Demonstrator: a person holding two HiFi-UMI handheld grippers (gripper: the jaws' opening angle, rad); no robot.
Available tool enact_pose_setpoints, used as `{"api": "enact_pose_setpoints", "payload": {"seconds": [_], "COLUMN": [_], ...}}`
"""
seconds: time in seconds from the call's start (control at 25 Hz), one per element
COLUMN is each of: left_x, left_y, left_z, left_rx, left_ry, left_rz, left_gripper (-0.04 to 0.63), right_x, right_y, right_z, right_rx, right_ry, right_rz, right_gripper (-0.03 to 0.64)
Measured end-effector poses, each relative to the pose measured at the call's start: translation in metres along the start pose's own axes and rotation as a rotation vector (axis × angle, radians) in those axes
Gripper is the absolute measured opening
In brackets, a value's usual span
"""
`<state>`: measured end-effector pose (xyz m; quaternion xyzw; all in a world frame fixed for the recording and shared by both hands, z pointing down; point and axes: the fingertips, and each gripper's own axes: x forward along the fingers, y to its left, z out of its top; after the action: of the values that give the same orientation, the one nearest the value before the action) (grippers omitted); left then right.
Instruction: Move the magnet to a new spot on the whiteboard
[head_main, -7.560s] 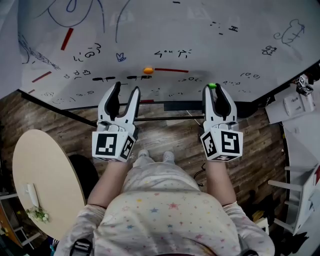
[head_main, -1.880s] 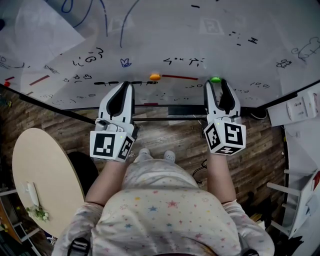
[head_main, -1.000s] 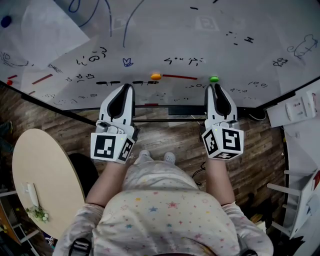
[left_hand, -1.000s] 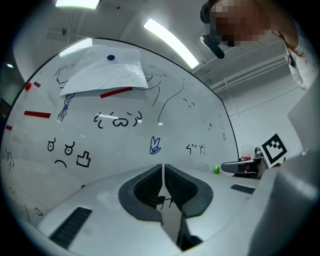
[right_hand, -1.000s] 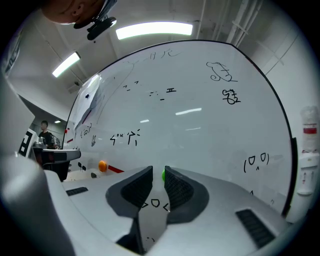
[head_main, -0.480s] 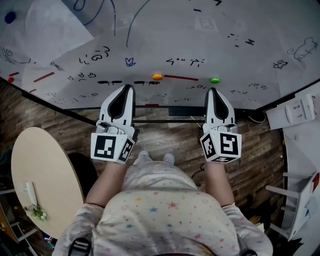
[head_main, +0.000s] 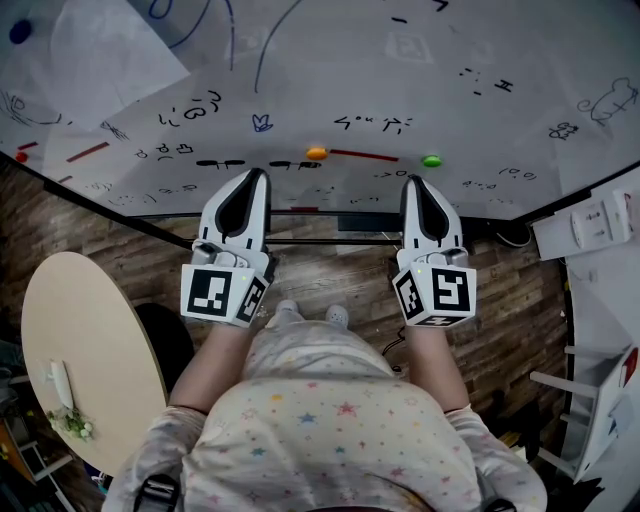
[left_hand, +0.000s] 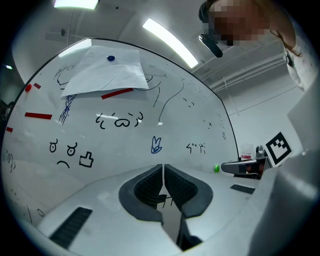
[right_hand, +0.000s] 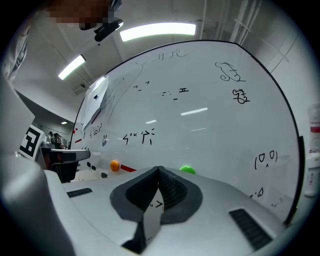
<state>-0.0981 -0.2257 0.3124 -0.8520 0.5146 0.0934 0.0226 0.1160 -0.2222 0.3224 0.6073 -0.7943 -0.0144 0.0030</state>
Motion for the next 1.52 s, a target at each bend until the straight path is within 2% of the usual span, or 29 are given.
{"api": "enact_pose_setpoints", "payload": {"seconds": [1.52], "left_x": [0.0074], "left_y": [0.0032], "left_z": [-0.0075], "left_rx": [-0.006], "left_ry": [0.015], "left_rz": [0.002], "left_gripper": [0.021], "right_x": [0.0091], "right_y": [0.0025], "right_z": [-0.0020], "right_rx": [0.001], "right_ry": [-0.010], "right_rz": [0.025], "right_gripper": [0.002]}}
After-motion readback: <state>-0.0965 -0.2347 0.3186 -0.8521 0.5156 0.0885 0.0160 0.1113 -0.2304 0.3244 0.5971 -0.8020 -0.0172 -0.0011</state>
